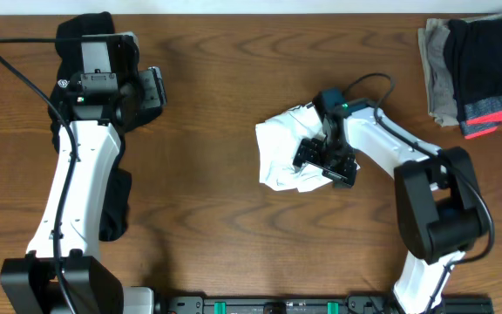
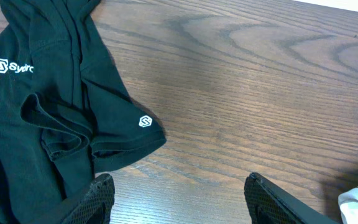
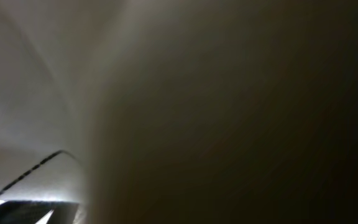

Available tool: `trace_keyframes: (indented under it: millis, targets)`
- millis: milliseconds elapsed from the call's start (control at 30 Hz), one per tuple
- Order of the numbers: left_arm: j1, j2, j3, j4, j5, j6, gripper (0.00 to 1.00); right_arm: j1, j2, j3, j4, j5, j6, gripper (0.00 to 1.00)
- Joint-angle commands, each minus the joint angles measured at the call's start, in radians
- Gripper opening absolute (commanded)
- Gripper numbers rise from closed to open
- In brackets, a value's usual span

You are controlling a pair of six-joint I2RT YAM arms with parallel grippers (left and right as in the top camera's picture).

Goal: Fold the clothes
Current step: 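Grasp the folded white shirt bundle with the right gripper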

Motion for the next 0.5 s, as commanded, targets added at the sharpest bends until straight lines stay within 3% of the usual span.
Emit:
trace_keyframes:
  millis: [0,67,167,233,267,467]
  targets:
    - [0.005,0.013,0.013,-0.002,-0.012,0.001,0.69,0.003,0.035,-0.077,0.071,0.007,0.032,0.85]
    - [0.005,0.013,0.013,-0.002,-0.012,0.001,0.69,0.000,0.035,-0.088,0.088,0.034,0.032,0.73]
    - [0.005,0.013,0.013,-0.002,-0.011,0.001,0.69,-0.009,0.035,-0.087,0.099,0.132,0.031,0.38]
    - [0.005,0.013,0.013,-0.002,-0.012,0.001,0.68,-0.022,0.035,-0.087,0.116,0.183,0.008,0.07]
    - [0.005,0.013,0.013,-0.002,-0.012,0.001,0.69,-0.032,0.035,-0.086,0.130,0.197,-0.018,0.01]
    - [0.005,0.013,0.013,-0.002,-0.012,0.001,0.69,-0.120,0.025,-0.012,0.153,0.179,-0.198,0.01]
